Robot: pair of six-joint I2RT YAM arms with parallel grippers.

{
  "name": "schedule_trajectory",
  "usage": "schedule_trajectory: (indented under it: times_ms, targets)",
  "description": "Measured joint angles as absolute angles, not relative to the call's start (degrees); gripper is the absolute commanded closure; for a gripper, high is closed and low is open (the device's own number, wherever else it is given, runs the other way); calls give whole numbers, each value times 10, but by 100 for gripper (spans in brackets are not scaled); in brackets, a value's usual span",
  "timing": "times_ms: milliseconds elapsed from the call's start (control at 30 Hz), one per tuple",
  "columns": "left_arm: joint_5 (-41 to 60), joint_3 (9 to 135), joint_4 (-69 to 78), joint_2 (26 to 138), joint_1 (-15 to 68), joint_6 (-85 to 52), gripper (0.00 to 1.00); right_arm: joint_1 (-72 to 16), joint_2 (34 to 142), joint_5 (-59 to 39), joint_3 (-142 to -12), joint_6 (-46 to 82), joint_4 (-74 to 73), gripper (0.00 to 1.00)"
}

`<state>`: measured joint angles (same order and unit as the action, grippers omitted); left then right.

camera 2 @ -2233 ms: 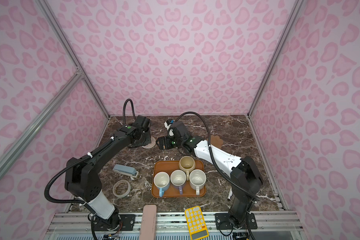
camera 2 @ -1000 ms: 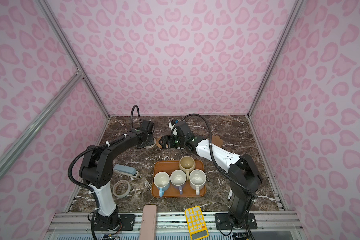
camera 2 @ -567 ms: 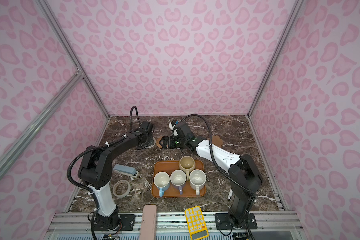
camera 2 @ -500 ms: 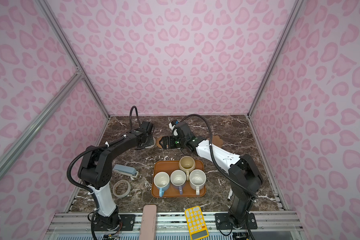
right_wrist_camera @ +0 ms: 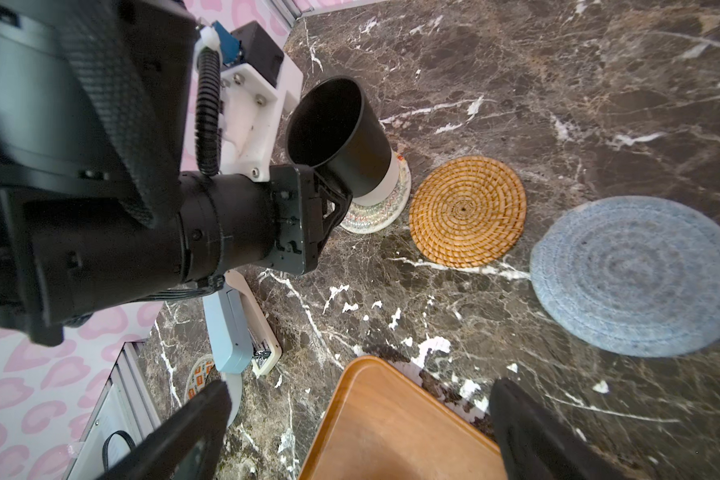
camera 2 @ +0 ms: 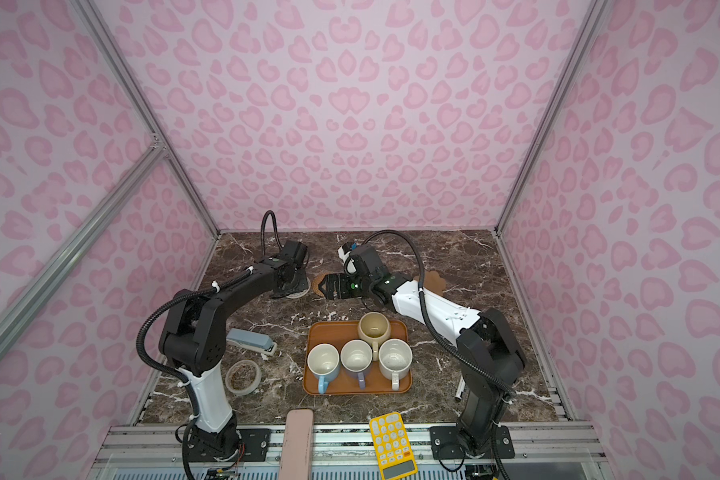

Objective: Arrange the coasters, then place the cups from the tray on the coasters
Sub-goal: 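Carry the black mug with the left gripper over the multicolour woven coaster, then lower the black mug onto the multicolour coaster and open the left gripper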

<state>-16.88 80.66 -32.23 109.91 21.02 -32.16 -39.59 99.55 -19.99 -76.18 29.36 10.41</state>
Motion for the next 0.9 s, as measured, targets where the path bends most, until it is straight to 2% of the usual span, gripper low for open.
schedule_trajectory:
  times_ms: [133, 167, 300, 833, 900]
  targets:
    - [-169, 804, -325, 1098, 210, -330, 46, -396, 992, -200, -762, 293, 104, 1]
    - [-169, 804, -326, 1097, 210, -330, 39, -396, 991, -199, -762, 293, 104, 1]
    - [-171, 804, -330, 1086, 210, -336, 0, -396, 985, -199, -762, 289, 106, 1]
    - [-159, 787, -351, 921, 210, -360, 2, -396, 914, -143, -763, 257, 209, 1]
    - [-139, 786, -361, 894, 210, -366, 2, -396, 901, -128, -766, 251, 241, 4]
